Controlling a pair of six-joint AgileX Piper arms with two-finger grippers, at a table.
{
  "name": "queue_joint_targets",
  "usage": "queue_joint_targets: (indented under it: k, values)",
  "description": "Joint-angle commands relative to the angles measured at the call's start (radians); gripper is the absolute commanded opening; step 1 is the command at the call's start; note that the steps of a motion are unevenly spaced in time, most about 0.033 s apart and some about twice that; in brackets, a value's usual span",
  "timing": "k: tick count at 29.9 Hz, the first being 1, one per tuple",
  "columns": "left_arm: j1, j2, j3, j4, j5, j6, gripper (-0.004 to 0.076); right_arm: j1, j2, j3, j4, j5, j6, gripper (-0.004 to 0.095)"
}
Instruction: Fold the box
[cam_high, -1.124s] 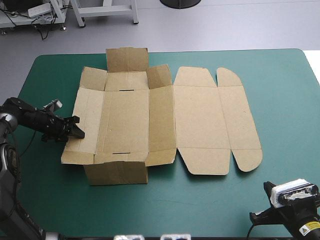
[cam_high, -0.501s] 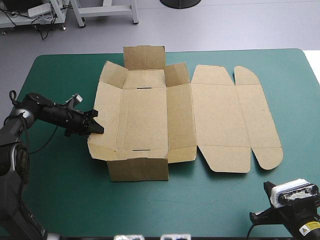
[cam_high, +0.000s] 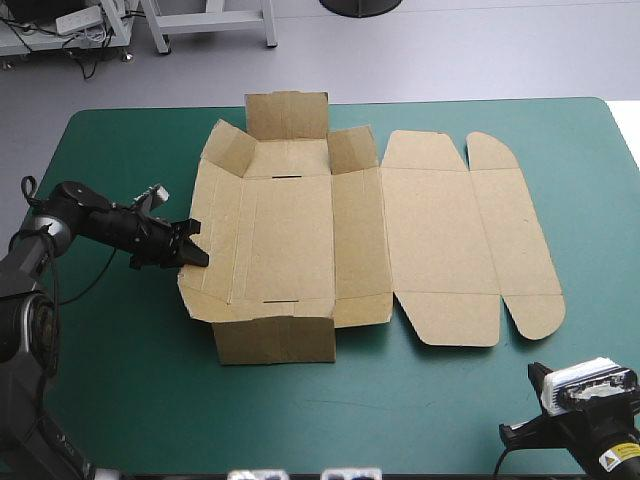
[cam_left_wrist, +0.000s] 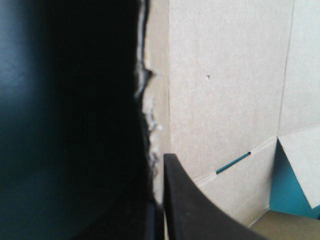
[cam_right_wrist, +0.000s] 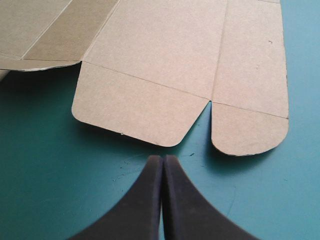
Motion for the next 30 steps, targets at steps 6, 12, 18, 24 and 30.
queue_joint_targets:
  k: [6,12,18,24,30]
  values:
    - [-0.185,-0.16,-0.163,0.362,0.094,-0.122,-0.001,-0.001,0.014,-0.024,0.016,-0.069,-0.001,-0.0017]
    - [-0.363,-0.245,-0.185,0.512,0.089,-0.113,-0.001,-0.001,0.014,-0.024,0.017,-0.069,-0.001,-0.0017]
    - [-0.572,-0.335,-0.185,0.736,0.087,-0.111,-0.001,-0.001,0.014,-0.024,0.02,-0.069,-0.001,-0.0017]
    - [-0.762,-0.417,-0.188,1.108,0.083,-0.111,-0.001,-0.001,0.014,-0.024,0.02,-0.069,-0.001,-0.0017]
    - [-0.831,-0.424,-0.224,1.318,-0.01,-0.109,-0.001,-0.001,0.014,-0.024,0.027,-0.069,-0.001,-0.0017]
